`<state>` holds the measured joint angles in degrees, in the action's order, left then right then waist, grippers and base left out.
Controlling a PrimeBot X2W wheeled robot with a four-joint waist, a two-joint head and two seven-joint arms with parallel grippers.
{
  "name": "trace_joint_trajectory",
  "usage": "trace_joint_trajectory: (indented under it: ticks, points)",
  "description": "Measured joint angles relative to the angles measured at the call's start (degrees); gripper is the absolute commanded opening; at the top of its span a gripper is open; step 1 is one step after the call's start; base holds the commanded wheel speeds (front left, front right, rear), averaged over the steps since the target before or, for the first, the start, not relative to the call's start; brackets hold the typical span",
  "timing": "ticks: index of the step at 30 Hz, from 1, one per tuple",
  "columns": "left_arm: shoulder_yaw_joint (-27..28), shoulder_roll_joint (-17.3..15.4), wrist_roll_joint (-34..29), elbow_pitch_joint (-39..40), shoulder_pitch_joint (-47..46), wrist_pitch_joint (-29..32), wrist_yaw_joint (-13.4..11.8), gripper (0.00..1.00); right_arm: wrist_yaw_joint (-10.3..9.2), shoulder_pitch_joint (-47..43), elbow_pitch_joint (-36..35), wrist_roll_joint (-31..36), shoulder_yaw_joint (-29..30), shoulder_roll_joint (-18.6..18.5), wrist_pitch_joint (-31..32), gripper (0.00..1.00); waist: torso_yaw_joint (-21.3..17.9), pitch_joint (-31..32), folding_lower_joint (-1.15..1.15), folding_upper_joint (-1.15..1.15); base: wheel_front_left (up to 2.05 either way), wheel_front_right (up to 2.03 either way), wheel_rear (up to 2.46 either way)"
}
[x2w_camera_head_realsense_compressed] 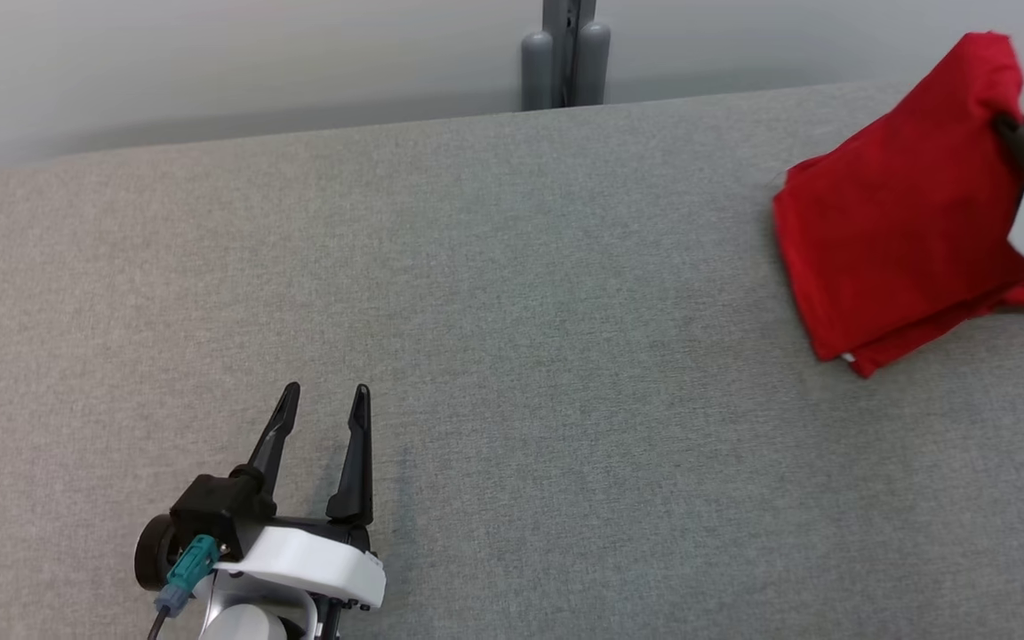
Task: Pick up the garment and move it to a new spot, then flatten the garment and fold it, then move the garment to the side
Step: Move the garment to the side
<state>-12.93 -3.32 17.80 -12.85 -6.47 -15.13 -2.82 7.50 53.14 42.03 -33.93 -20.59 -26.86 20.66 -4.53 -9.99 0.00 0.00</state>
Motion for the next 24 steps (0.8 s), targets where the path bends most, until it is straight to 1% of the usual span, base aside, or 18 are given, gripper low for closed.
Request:
trace_joint_trajectory:
  ticks: [5, 8, 12, 19, 24]
  points:
    - [0.0, -0.2, -0.3, 0.3, -1.0, 0.0, 0.3, 1.00, 0.00, 3.1, 2.1, 0.7, 0.6, -2.7, 0.5, 0.00, 1.0, -2.0, 0.00, 0.00, 0.00, 0.00, 0.00]
    - [-0.2, -0.6, -0.7, 0.3, -1.2, 0.0, 0.3, 1.00, 0.00, 5.1, 3.4, 2.1, 0.4, -5.6, 0.5, 0.00, 1.7, -3.4, 0.00, 0.00, 0.00, 0.00, 0.00]
    - [-0.4, -0.8, -1.1, 0.7, -2.7, 0.0, 0.3, 1.00, 0.00, 7.0, 6.9, 4.3, 2.0, -8.7, -0.7, 0.00, 2.8, -5.6, 0.00, 0.00, 0.00, 0.00, 0.00]
    - [-0.4, -1.5, -1.6, 1.8, -3.7, 0.1, 0.3, 1.00, 0.00, 8.8, 15.5, 12.6, 5.0, -12.9, -4.4, 0.00, 4.8, -9.8, 0.00, 0.00, 0.00, 0.00, 0.00]
    - [-0.6, -1.9, -1.7, 2.7, -4.6, 0.1, 0.2, 1.00, 0.00, 10.4, 21.2, 17.7, 7.9, -13.6, -8.1, 0.00, 6.0, -13.0, 0.00, 0.00, 0.00, 0.00, 0.00]
